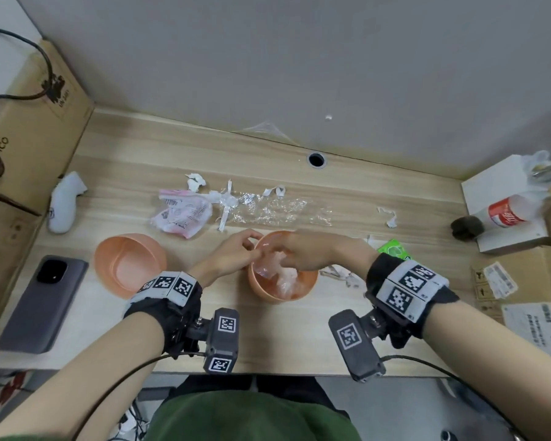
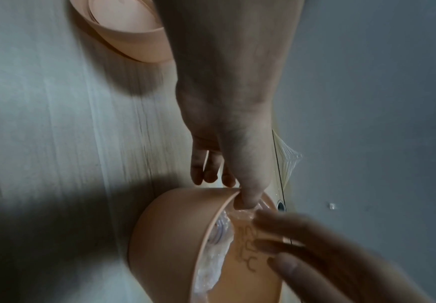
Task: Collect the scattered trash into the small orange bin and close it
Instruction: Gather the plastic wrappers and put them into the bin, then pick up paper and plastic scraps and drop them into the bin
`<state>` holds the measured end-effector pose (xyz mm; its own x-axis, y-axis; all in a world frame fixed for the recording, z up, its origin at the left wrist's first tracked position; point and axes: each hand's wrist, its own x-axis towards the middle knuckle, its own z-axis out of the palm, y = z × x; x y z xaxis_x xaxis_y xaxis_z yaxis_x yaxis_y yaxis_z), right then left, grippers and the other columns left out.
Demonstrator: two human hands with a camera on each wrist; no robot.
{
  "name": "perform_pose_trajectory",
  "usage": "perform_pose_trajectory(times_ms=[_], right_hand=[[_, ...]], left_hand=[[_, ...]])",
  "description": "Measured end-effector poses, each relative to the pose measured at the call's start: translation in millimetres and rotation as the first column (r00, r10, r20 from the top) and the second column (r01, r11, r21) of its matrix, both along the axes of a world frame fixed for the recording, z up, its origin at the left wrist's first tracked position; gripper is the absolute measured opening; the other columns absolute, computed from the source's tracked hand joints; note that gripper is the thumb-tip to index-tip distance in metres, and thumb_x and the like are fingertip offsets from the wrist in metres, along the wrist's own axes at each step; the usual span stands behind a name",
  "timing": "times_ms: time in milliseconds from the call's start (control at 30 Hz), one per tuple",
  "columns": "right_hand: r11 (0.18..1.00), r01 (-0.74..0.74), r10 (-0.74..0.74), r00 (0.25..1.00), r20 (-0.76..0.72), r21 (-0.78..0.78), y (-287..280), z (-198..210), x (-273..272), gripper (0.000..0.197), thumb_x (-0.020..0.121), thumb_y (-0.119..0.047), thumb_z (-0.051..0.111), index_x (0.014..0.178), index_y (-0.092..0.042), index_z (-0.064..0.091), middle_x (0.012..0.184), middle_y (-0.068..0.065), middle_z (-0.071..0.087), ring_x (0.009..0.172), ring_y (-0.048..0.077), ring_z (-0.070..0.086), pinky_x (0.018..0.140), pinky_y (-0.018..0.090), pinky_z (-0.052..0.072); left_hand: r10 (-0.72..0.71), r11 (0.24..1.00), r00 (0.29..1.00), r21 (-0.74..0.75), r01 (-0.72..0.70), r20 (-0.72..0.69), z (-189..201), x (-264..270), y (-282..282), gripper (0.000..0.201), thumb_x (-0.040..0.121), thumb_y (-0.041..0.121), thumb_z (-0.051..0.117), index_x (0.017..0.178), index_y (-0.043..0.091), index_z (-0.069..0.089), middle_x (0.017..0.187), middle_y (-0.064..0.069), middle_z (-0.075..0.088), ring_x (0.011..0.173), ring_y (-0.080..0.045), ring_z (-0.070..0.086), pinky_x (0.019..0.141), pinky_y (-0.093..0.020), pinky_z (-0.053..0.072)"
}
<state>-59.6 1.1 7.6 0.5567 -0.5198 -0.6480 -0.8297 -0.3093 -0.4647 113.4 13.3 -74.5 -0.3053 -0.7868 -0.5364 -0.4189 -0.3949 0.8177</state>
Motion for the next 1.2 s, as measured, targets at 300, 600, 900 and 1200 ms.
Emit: perform_pose_trajectory(times_ms=[300, 600, 900, 1200], right_hand=[[0.98, -0.169, 0.19, 0.949, -0.251, 0.105, 11.3, -62.4, 6.6, 0.048, 0.098, -0.022, 0.038, 0.142, -0.037, 0.027, 0.149, 0.005, 0.038, 0.13, 0.034, 0.042, 0.104, 0.049, 0.038], [0.956, -0.237, 0.244, 0.97, -0.021, 0.171, 1.9, -42.2, 25.6, 0.047, 0.093, -0.008, 0.042, 0.137, -0.024, 0.045, 0.144, 0.003, 0.046, 0.13, 0.022, 0.041, 0.113, 0.042, 0.03], [0.787, 0.61, -0.584, 0.785, 0.208, -0.091, -35.8, -30.8, -28.4, 0.025, 0.092, -0.013, 0.046, 0.111, -0.016, 0.061, 0.109, 0.012, 0.065, 0.086, 0.025, 0.064, 0.07, 0.035, 0.05], [0.538, 0.835, -0.843, 0.537, -0.043, -0.114, -70.5, -98.5, -14.7, 0.074, 0.08, -0.056, 0.055, 0.142, -0.024, 0.031, 0.147, 0.02, 0.032, 0.131, 0.037, 0.037, 0.107, 0.047, 0.036]], left_hand=[[0.003, 0.996, 0.996, 0.094, 0.005, -0.089, -1.7, 10.1, 5.5, 0.044, 0.082, 0.016, 0.073, 0.122, 0.024, 0.056, 0.084, -0.003, 0.053, 0.069, -0.012, 0.054, 0.06, -0.018, 0.046], [0.098, 0.995, 0.989, 0.044, -0.093, -0.108, 1.1, 28.5, 11.8, 0.041, 0.083, 0.006, 0.07, 0.12, 0.019, 0.059, 0.081, -0.001, 0.046, 0.061, -0.007, 0.048, 0.05, -0.01, 0.043], [0.129, 0.992, 0.989, 0.016, -0.129, -0.069, 4.1, 50.2, 8.0, 0.044, 0.082, 0.001, 0.063, 0.114, 0.031, 0.062, 0.084, -0.003, 0.051, 0.075, -0.012, 0.053, 0.059, -0.013, 0.046], [0.167, 0.982, 0.986, 0.094, -0.166, -0.004, 12.7, 80.1, 15.5, 0.052, 0.081, 0.003, 0.062, 0.124, 0.032, 0.058, 0.095, -0.005, 0.053, 0.08, -0.015, 0.054, 0.072, -0.02, 0.044]])
